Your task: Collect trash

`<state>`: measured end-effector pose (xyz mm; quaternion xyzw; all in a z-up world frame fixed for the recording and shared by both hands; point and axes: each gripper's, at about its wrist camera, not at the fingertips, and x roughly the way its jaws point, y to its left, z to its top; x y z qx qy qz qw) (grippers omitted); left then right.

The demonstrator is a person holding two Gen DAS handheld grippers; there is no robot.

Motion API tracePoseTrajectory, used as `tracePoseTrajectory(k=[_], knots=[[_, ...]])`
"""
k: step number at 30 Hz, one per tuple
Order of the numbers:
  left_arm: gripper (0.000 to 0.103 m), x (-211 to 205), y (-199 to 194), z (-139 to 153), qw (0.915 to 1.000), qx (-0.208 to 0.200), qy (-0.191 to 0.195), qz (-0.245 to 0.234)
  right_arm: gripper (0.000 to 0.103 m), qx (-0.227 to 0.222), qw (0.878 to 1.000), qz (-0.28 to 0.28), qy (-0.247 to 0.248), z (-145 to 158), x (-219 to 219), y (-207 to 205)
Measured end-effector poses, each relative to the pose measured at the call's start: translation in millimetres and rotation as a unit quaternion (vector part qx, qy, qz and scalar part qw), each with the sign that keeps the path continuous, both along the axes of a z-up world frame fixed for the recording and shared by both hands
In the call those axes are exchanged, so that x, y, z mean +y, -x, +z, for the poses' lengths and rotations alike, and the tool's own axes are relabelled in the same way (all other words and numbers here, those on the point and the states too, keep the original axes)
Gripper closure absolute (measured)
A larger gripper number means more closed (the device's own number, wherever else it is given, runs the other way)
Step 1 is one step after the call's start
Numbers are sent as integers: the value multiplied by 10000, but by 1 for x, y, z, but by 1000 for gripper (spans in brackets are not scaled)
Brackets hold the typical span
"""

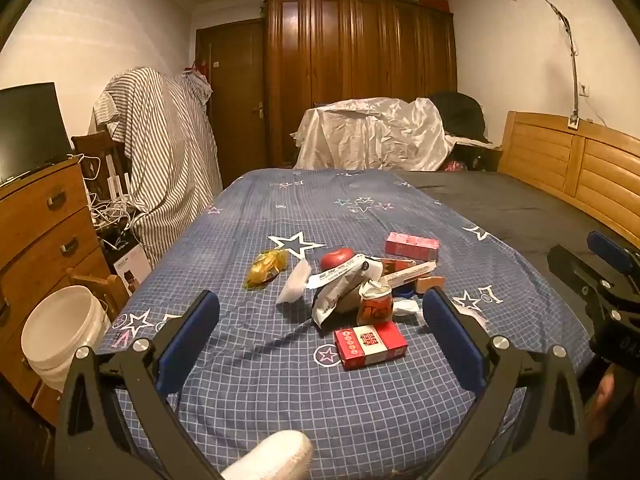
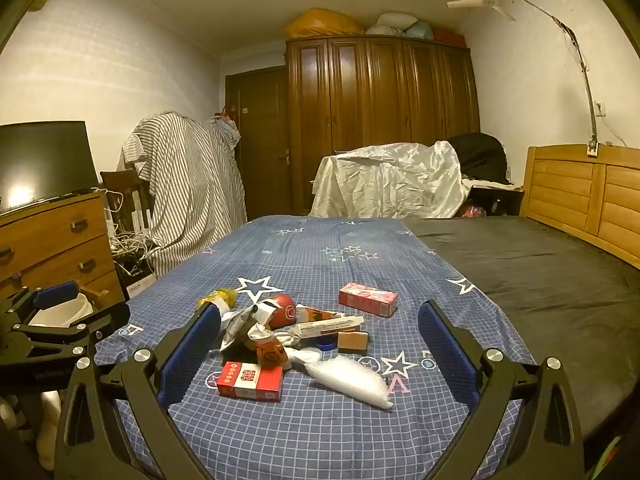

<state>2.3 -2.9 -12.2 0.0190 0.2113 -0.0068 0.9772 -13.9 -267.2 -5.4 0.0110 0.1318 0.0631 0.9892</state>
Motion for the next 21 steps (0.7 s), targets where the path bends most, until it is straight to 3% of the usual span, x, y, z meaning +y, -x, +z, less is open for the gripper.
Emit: tracePoseTrajectory(k=[21], knots=[[5, 0, -4, 1, 10000, 53, -22, 6, 5, 58, 9999, 56, -70, -8, 1, -4]])
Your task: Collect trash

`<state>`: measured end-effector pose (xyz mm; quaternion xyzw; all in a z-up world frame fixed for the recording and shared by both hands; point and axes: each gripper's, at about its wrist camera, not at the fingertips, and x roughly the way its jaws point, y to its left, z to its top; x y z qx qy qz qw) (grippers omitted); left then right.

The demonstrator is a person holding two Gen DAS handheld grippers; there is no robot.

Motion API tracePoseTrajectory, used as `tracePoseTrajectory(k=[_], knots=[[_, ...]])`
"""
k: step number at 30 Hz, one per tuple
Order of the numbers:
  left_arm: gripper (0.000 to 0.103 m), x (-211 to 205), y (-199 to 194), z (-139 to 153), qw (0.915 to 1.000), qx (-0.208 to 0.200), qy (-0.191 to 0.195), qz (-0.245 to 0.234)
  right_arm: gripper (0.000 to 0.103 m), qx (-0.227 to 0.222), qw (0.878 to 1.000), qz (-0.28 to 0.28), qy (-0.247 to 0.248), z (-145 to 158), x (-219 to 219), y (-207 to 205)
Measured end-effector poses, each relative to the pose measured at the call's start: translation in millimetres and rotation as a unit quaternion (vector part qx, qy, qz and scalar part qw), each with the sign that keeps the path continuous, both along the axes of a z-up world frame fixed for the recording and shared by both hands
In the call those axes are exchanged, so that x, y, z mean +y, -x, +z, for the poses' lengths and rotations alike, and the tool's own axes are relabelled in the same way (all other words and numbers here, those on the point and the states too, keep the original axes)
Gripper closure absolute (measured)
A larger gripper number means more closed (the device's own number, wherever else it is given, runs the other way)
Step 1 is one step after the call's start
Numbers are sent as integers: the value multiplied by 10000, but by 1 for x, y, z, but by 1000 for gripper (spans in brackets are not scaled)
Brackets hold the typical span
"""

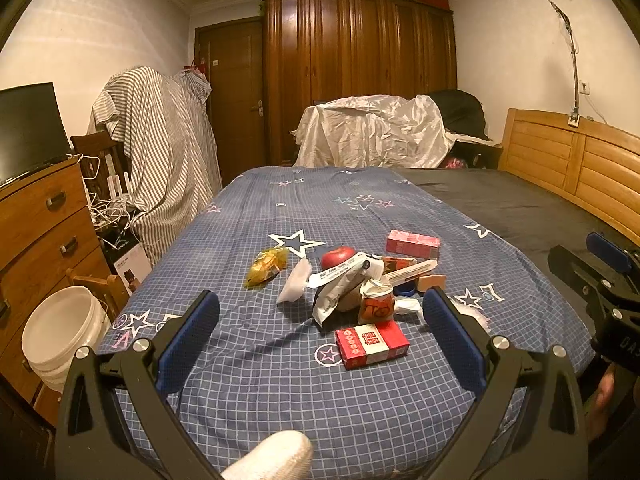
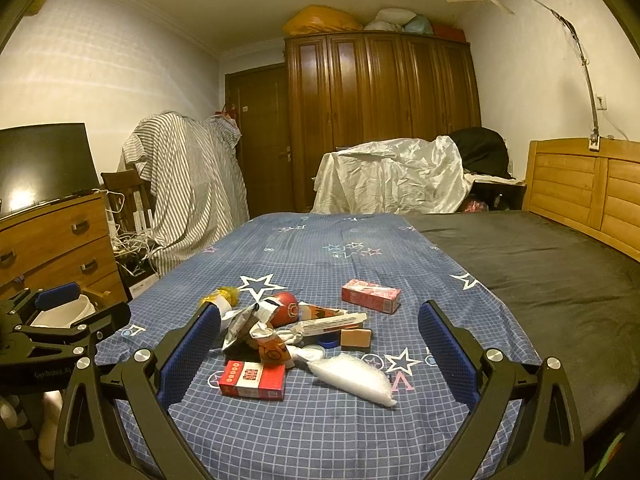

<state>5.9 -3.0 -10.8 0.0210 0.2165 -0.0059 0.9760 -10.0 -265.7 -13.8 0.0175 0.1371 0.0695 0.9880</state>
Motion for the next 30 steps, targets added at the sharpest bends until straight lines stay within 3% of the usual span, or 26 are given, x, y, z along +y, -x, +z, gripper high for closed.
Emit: tracePoseTrajectory(k=[30], knots=[[5, 3, -1, 0, 10000, 61, 18, -52, 5, 43, 10000, 70, -41, -1, 3, -9]])
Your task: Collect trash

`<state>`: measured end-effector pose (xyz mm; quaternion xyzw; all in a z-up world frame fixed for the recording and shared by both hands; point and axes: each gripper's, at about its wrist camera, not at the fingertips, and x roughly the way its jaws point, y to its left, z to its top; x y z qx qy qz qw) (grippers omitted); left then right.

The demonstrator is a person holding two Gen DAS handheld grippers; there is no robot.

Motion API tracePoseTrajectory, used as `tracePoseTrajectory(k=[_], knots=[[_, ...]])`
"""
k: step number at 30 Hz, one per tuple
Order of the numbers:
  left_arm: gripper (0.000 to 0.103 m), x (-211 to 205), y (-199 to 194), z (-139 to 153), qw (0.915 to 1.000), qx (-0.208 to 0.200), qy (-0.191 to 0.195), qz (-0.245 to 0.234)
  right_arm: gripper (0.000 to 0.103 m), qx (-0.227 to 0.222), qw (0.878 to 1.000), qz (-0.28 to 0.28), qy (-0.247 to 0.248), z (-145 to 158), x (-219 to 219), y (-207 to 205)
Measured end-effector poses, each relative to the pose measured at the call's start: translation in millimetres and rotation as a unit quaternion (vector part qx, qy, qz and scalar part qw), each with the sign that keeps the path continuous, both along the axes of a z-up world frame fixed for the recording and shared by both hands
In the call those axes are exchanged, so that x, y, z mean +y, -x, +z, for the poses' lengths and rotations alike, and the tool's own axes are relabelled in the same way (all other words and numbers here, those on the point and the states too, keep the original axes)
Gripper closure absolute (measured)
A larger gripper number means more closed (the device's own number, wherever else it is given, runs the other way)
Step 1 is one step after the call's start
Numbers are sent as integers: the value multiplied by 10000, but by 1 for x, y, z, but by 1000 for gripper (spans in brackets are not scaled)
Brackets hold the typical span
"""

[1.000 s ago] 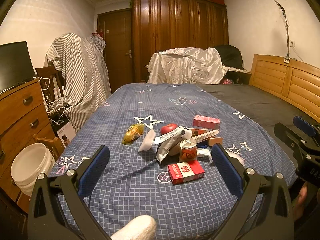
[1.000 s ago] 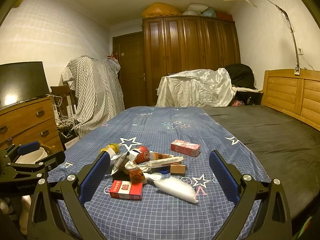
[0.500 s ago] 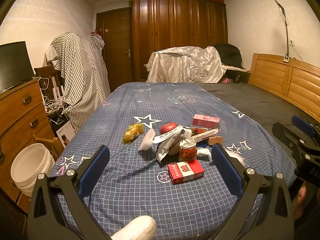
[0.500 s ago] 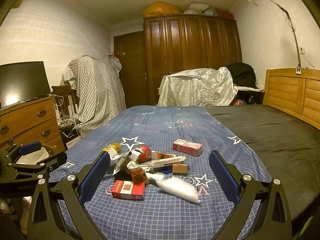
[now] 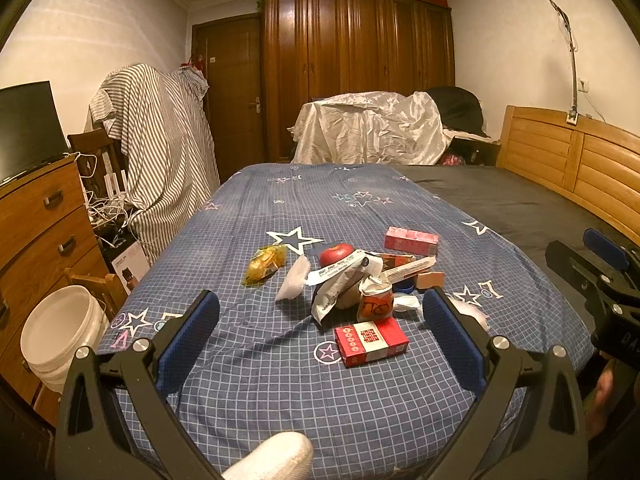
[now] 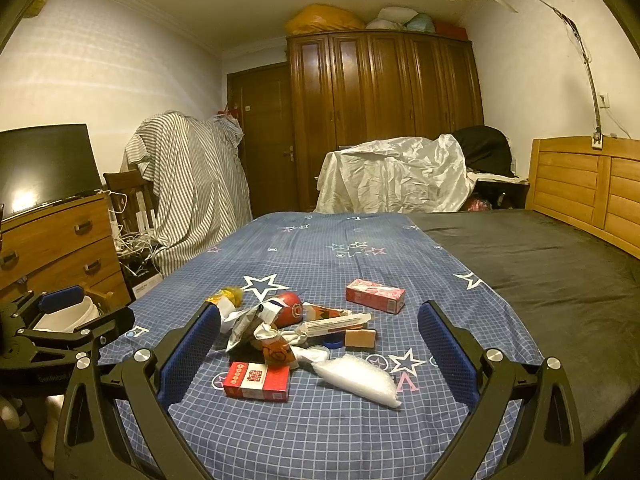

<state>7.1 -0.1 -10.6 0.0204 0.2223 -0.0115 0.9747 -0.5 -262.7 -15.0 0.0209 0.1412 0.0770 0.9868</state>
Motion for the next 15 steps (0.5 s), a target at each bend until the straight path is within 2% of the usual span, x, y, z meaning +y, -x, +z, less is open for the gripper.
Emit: tracePoseTrajectory(k=[15], knots=[[5, -4, -1, -4, 10000, 57, -15, -44, 5, 22, 10000, 0, -8, 0, 0, -1]])
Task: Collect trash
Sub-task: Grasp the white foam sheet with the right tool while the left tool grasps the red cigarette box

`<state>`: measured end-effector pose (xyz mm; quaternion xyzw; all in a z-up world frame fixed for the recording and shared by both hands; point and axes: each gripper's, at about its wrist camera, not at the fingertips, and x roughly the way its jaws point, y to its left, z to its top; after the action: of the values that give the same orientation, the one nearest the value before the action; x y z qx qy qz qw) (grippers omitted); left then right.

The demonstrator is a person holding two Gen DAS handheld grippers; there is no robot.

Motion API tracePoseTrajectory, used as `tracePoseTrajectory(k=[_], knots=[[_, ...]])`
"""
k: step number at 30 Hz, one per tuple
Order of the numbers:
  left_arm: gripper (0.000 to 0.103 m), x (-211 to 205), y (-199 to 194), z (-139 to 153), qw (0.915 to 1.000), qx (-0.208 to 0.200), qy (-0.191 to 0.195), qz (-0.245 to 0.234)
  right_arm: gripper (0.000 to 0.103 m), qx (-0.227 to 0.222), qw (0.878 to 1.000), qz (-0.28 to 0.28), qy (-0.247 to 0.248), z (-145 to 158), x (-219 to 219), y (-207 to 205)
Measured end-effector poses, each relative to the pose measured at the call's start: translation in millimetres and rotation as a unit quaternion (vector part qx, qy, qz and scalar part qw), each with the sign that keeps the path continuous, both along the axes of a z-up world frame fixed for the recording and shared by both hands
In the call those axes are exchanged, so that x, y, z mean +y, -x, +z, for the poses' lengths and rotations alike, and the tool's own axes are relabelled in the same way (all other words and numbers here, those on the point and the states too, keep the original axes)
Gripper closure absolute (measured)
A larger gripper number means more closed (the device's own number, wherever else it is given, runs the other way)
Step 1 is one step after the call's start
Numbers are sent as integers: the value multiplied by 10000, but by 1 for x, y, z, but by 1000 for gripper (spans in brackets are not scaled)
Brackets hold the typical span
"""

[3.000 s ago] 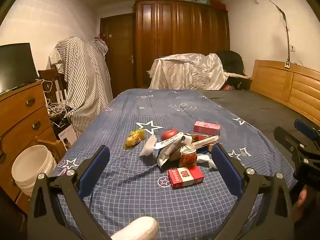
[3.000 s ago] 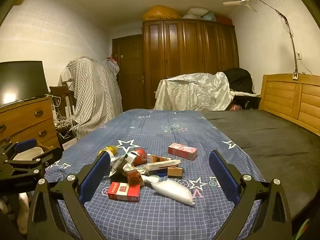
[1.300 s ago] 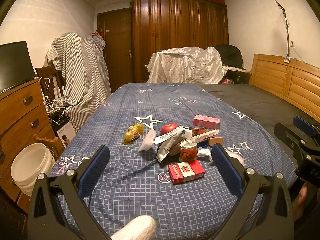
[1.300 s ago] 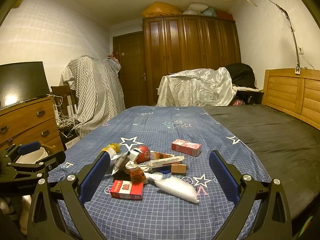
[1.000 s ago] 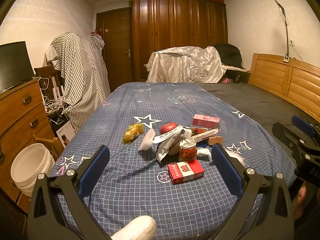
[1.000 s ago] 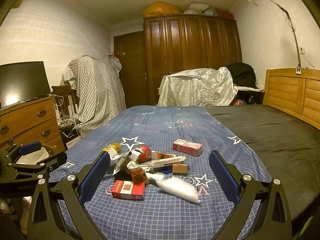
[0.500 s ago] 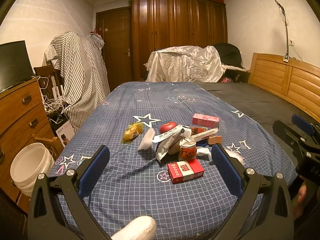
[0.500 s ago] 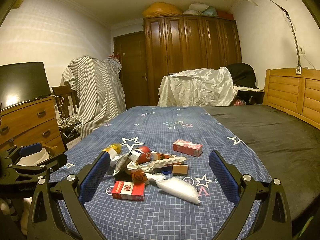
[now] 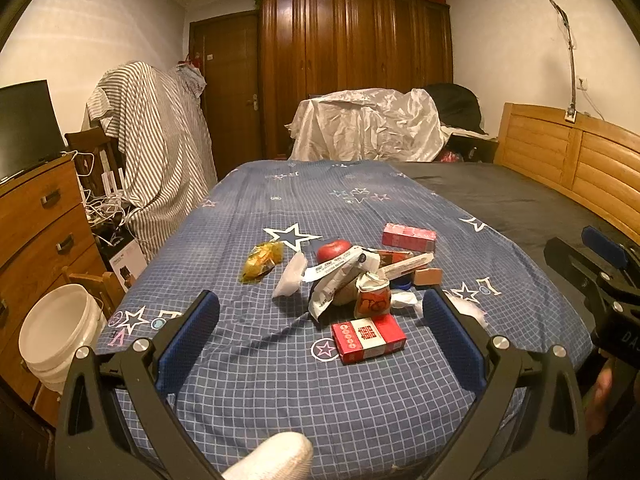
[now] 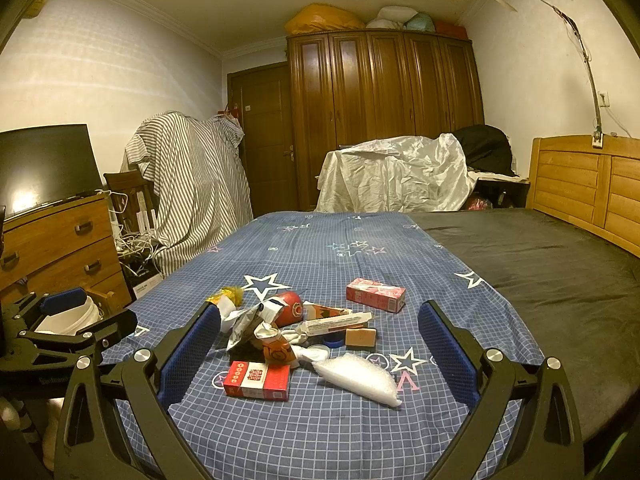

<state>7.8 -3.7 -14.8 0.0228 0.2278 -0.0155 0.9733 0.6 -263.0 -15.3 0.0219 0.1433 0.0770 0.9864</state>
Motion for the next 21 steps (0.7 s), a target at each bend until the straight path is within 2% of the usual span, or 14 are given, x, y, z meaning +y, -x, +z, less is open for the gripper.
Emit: tracePoseTrajectory(k=[8, 10, 11, 13, 15, 18, 21], knots=[[5, 3, -11, -5, 9999, 127, -11, -81, 5, 29, 10000, 3, -5, -2, -2, -1], [5, 5, -19, -9, 9996, 172, -176, -164, 5, 68, 10000, 10, -17, -3, -4, -2], [5, 6, -27, -17, 9987, 231, -387, -223, 5, 94, 9999, 14, -36, -4, -5, -3], [5, 10, -45, -34, 9954, 518, -730, -338, 5, 131, 9999, 4, -47, -6, -9, -5], [5, 18, -64, -52, 9908, 925, -834, -538, 5, 219, 9997, 111, -66, -11, -13, -8], [5, 31, -84, -75, 9849, 1445, -656, -686, 5, 459, 9982, 373, -31, -27, -11, -20], [5, 35, -94, -86, 9816, 1631, -567, -815, 8, 795, 9941, 743, 13, -47, -3, -36]])
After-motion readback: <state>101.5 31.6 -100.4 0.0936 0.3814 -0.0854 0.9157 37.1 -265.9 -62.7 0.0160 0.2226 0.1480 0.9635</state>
